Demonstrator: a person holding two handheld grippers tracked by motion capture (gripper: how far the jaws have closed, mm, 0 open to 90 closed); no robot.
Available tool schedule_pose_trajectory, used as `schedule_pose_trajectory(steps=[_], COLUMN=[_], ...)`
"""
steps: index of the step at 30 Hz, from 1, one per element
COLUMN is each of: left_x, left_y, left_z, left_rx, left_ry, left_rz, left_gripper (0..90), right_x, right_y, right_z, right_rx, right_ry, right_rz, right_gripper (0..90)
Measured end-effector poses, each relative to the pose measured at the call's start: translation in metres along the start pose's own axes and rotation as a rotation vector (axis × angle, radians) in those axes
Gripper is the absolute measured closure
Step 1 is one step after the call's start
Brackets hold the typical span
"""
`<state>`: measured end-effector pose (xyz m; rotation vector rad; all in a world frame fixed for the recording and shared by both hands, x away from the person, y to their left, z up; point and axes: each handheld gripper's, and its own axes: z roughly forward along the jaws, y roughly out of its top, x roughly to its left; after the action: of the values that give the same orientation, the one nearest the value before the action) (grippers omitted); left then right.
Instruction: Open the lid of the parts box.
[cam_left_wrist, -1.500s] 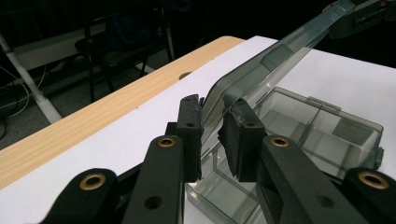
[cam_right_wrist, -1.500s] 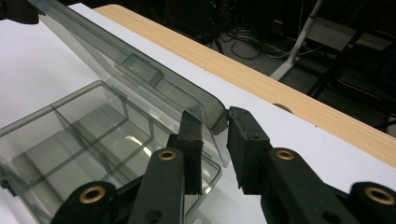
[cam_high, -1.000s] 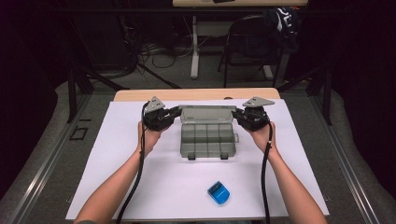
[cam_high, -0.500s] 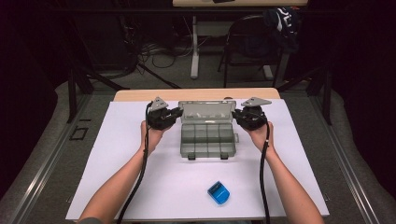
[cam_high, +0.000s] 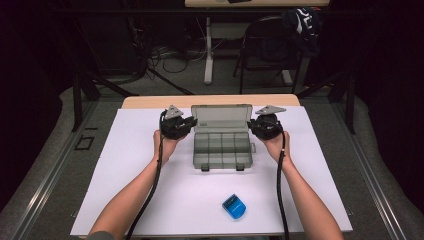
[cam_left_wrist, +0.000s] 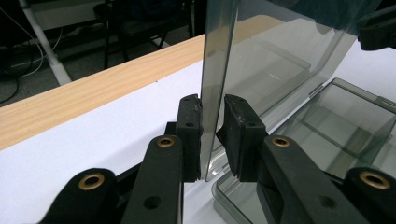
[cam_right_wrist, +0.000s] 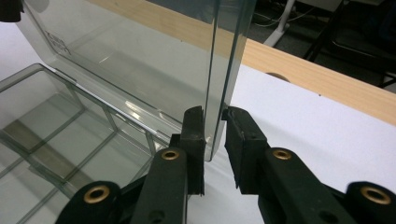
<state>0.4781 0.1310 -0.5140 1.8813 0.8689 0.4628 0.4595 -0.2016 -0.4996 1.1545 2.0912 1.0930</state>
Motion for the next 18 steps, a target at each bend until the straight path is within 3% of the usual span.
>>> schedule_pose_trajectory(steps=[10, 18], left_x=[0.002, 0.004], left_y=[-0.007, -0.012], left_z=[0.012, 0.020], left_rx=[0.048, 0.082], left_ry=[0.018, 0.062], left_rz=[-0.020, -0.052], left_gripper=[75.2, 73.7], right_x=[-0.001, -0.006], right_y=[-0.005, -0.010], right_z=[0.009, 0.015], right_rx=[0.034, 0.069], right_ry=[0.001, -0.011], right_rz=[0.021, 0.045], right_gripper=[76.6, 73.8])
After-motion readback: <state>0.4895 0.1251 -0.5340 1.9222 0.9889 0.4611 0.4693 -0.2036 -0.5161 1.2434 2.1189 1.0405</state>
